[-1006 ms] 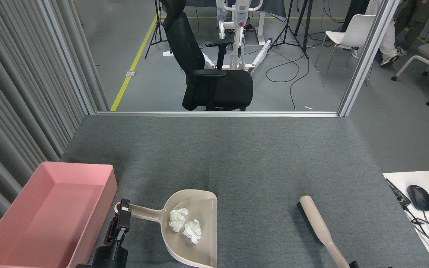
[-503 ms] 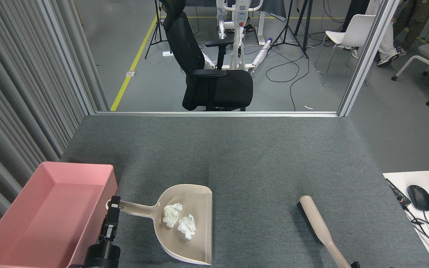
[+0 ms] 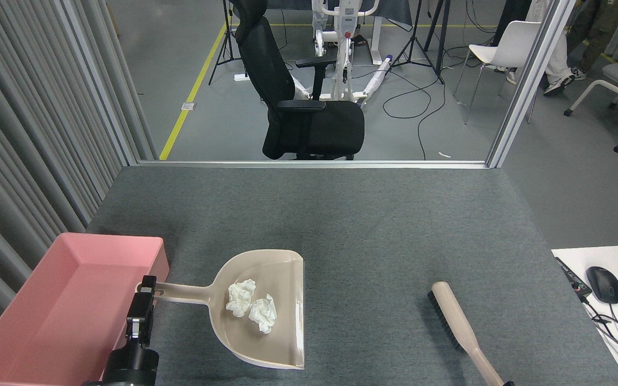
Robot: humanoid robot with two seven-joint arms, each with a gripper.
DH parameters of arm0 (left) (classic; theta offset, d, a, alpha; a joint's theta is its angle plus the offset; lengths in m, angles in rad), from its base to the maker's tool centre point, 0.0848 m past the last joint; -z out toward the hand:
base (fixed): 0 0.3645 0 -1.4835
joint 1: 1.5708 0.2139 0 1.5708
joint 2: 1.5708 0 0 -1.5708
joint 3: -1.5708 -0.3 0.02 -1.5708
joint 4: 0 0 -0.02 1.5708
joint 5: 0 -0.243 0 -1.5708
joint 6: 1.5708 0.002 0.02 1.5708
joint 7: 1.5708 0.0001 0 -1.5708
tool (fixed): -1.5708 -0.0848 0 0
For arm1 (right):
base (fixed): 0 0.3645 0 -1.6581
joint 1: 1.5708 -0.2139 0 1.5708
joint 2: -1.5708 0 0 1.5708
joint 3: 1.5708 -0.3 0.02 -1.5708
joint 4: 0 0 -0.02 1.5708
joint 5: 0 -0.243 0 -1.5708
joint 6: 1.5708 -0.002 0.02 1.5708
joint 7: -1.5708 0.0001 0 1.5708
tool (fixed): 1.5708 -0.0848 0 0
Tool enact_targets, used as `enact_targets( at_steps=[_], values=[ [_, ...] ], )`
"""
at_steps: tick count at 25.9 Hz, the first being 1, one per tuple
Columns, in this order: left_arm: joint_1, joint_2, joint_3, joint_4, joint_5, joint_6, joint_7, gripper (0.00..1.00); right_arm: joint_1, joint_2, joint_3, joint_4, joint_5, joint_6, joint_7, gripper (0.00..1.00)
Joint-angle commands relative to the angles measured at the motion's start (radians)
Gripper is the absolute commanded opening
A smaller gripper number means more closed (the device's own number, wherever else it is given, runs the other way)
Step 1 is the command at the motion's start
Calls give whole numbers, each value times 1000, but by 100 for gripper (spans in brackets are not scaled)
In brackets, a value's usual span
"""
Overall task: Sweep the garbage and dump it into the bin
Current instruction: 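Lift the dustpan with the left gripper and move it over the pink bin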
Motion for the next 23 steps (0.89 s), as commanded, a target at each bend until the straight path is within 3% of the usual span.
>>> enact_targets(
  at_steps=[1, 6, 10, 23],
  values=[
    [23, 10, 4, -81, 60, 49, -15, 5, 1, 5, 2, 0, 2, -1, 0, 98],
    [21, 24, 46, -120, 77, 138, -33, 7, 13, 19, 4, -1, 4, -10, 0, 98],
    [21, 64, 89, -120, 102, 151, -50, 8, 33, 19, 4, 0, 4, -13, -3, 98],
    [14, 273, 197, -117, 245, 180, -55, 10, 45, 35, 7, 0, 5, -35, -5, 98]
  ],
)
